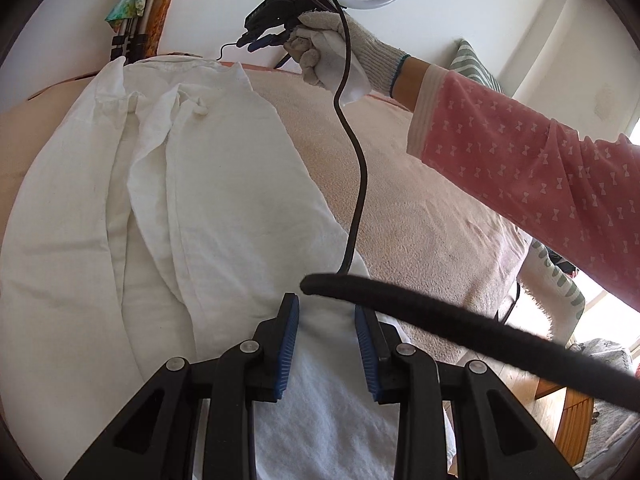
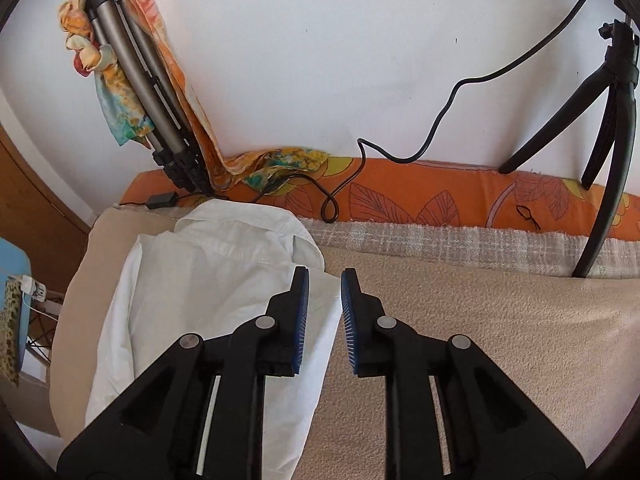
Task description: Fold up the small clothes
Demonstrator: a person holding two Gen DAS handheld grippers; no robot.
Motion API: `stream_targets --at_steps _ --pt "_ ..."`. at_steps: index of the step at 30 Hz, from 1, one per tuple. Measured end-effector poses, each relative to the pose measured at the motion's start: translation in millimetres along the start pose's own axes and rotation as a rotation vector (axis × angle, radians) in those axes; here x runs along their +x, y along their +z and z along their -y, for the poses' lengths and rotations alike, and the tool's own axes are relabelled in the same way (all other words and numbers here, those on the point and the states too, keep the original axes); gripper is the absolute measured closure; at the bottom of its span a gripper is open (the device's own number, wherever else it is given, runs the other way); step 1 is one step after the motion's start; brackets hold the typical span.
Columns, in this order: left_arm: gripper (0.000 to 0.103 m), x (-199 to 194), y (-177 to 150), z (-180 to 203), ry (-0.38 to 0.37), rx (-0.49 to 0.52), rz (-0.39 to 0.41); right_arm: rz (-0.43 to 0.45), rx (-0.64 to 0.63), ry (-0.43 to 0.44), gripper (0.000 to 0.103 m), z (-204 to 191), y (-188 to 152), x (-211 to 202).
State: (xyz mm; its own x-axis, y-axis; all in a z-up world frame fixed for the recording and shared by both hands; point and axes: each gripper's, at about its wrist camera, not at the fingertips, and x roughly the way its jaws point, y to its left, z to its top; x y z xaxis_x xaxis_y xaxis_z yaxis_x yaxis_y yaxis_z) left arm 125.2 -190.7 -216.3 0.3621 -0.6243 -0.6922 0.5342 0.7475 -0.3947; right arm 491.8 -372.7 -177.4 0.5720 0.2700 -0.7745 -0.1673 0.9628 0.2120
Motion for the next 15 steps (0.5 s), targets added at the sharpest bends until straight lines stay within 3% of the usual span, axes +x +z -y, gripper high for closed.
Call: stream_targets --at_steps 7,15 --pt "0.074 -22.2 -4.7 3.6 0.018 -0.012 -0.002 0.034 -0.024 0.074 0.083 -14.2 -36.6 -69.3" --pt "0.073 -94.1 -28.8 -0.8 0.092 -0.03 0.07 0.039 -0.021 0.144 0.083 -40.1 -113.3 -150.4"
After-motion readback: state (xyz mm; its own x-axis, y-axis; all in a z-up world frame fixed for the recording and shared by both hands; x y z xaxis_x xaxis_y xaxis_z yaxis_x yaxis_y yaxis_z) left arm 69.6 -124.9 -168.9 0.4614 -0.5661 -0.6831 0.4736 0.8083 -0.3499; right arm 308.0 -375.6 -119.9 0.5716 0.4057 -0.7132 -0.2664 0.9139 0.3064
